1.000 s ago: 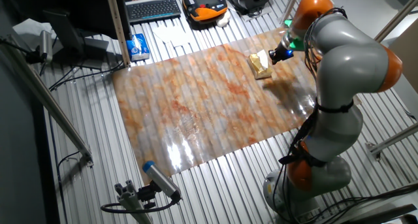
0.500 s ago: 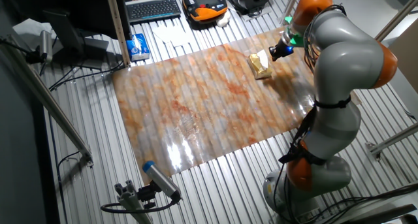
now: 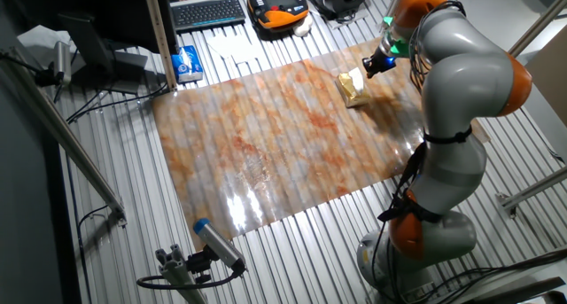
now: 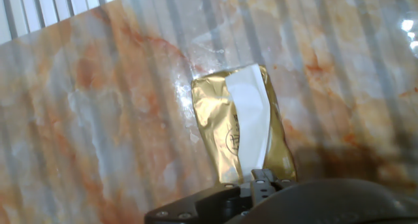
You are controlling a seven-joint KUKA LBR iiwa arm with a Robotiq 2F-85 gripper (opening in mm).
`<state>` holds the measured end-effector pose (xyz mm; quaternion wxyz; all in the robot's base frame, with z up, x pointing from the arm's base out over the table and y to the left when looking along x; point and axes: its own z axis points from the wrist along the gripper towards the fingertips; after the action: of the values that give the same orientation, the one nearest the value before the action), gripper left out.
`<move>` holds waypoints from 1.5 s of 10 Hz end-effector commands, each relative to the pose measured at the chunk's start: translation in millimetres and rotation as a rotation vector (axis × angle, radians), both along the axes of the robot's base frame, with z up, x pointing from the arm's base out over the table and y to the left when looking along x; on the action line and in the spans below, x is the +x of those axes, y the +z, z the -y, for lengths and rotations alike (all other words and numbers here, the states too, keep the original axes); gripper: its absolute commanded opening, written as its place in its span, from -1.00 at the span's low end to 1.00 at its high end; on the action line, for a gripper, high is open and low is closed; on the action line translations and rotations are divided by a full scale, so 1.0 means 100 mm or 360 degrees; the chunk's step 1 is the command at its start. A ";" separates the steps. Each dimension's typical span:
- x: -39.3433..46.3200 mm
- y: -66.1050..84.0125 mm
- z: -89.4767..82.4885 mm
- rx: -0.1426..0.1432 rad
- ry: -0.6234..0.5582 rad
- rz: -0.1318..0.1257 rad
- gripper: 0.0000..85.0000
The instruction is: Pull out a napkin
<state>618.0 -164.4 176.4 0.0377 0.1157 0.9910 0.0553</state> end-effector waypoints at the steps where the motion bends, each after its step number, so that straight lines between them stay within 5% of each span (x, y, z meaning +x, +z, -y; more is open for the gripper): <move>1: 0.016 -0.02 0.00 0.0001 0.0001 0.0004 -1.00; 13: 0.056 -0.20 0.01 -0.0003 -0.0041 0.0030 -1.00; 14: 0.058 -0.21 0.01 -0.0028 -0.0067 0.0038 -0.60; 15: 0.060 -0.21 0.01 -0.0044 -0.0085 0.0041 -0.60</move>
<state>624.1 -165.4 155.4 0.0538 0.1428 0.9874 0.0414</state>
